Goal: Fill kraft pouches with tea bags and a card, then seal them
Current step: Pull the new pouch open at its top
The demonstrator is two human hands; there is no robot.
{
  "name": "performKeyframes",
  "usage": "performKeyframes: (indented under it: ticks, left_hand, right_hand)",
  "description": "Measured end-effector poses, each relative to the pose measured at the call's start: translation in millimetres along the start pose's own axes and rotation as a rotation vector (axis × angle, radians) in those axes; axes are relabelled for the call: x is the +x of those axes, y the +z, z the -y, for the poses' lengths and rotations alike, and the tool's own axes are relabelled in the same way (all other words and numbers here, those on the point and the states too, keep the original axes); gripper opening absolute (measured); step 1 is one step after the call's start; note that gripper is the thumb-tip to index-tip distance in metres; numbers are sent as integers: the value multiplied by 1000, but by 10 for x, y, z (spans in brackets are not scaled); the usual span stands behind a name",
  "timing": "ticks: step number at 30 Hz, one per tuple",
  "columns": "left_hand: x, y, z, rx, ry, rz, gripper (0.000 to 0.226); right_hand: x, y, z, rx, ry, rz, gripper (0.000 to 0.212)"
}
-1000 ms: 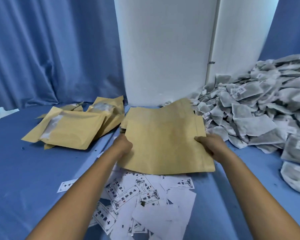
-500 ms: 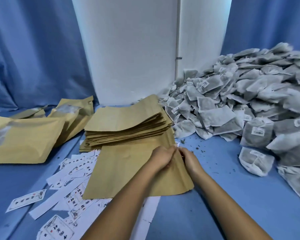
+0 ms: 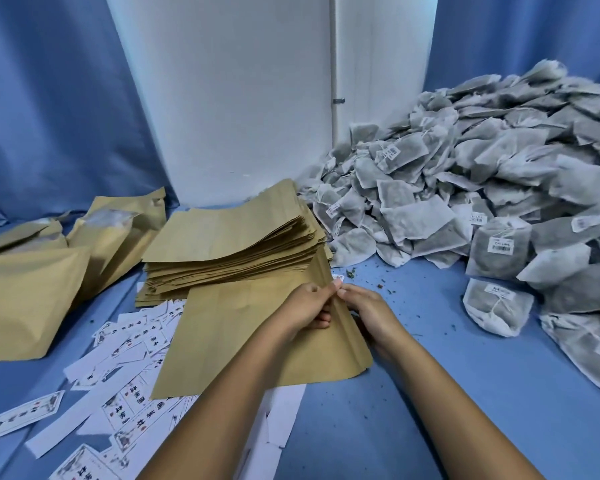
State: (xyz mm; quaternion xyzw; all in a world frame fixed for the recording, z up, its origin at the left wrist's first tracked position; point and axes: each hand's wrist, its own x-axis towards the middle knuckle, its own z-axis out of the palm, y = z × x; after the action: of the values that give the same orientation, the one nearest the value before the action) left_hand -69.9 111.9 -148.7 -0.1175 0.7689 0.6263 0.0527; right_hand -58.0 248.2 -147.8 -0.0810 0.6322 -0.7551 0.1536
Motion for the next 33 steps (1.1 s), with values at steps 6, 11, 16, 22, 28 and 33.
performKeyframes:
  ticks: [6,11,16,22,28,33]
  left_hand:
    - [-35,-4,13,-45,5,7,35]
    - [-70,41,22,142,78,-23,27]
    - [-116,-20,75,413,529,-99,36]
    - [-196,-111,14,1055,933,-161,31]
    - [-255,-146,-281,1345,1181,48,13]
    - [-216,-116,-472,1524,1072,208,10]
  right_hand:
    - [-12,-10,-18,18,-3,-10,20]
    - [0,-27,-43,-191,-72,-172,29]
    - [13,-83,-48,-34,-14,-139,19]
    - [24,-94,-45,-31,4,-288,17]
    - [3,-94,-13,42,37,-287,16]
    - [-6,-71,-6,121,61,-263,20]
